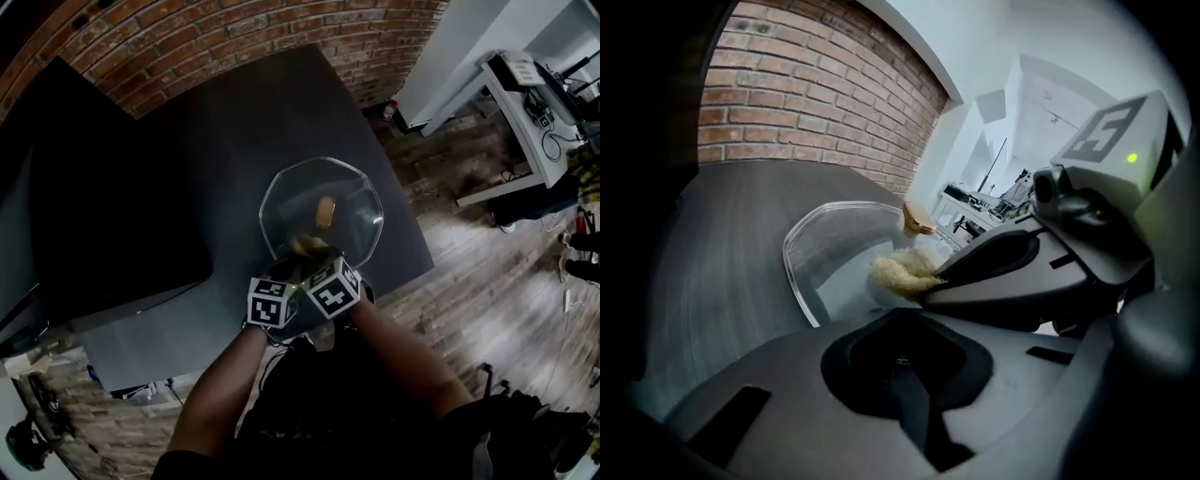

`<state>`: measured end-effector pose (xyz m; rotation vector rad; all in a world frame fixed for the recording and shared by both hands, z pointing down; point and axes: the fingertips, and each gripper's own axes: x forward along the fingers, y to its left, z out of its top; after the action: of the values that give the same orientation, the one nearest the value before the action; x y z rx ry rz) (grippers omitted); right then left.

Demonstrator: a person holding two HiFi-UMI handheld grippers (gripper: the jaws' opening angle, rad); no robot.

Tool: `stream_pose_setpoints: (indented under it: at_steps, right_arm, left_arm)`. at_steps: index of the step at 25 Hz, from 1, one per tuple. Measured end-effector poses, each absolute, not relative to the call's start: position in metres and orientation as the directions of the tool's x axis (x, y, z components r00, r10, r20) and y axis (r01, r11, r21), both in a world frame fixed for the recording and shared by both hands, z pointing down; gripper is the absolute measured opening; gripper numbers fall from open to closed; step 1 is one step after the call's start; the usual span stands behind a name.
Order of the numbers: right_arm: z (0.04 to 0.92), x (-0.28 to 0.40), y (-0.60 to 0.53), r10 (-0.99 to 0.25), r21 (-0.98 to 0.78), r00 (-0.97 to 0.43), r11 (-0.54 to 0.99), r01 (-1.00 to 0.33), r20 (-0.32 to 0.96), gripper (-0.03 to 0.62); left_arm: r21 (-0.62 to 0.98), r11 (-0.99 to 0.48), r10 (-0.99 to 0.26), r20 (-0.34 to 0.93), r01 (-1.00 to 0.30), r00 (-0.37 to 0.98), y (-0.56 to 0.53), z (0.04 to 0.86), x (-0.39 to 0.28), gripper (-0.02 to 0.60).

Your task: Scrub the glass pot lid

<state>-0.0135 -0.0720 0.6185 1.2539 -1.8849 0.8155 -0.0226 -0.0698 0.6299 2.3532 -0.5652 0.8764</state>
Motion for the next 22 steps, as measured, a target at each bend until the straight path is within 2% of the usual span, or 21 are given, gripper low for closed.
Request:
stream_pose_setpoints:
  at_steps: [3,12,22]
  right_arm:
    - [0.617,-0.012,-0.065,-0.504,-0.172,-0.301,0.287,-0.942,0.809,0.043]
    - [0.621,0.005,-0.03,-0.484,-0.249,-0.369,0.294,-0.923,0.793,0.043]
    - [0.624,0.116,-0.023,-0.499,-0.292,-0.316,0.127,-0.948,0.807,0.043]
  left_arm:
    - [0.353,-0.76,-0.186,0.687,-0.546,0.702,-0.069,0.629,-0.021,0.031]
    - [0.339,-0.77,-0.19,0.687,-0.541,0.701,-0.069,0.633,-0.023,0.031]
    - [0.347,-0.768,-0.187,0.683,-0.539,0.706,-0.068,0.631,-0.023,0.031]
